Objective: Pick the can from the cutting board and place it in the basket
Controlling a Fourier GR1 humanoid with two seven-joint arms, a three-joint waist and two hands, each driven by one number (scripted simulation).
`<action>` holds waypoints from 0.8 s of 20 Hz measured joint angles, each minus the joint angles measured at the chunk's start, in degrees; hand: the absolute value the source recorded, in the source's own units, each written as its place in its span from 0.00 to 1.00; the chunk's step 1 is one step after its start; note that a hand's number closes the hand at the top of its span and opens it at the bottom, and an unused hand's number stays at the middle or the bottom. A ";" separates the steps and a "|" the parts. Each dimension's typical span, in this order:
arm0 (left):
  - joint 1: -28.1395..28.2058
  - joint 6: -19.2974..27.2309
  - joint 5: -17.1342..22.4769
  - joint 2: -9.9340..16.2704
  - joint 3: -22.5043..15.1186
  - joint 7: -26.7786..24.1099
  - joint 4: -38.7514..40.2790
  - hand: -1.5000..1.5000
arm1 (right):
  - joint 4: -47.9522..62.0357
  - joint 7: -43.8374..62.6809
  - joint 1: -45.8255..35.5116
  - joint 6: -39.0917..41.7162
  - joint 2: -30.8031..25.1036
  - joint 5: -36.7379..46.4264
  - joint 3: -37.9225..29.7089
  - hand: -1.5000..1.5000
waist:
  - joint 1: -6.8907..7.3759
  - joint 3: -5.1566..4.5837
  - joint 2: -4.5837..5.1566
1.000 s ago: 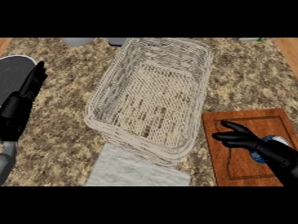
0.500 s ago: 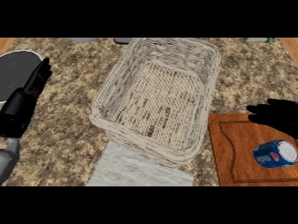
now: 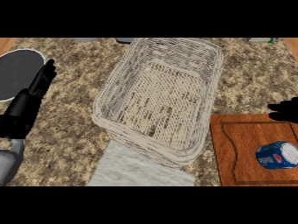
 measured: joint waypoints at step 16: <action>1.40 -2.68 -3.14 -2.59 3.55 0.84 -1.35 0.50 | 10.50 -12.75 -1.08 5.61 10.79 28.33 8.90 0.00 | -0.71 0.16 -0.07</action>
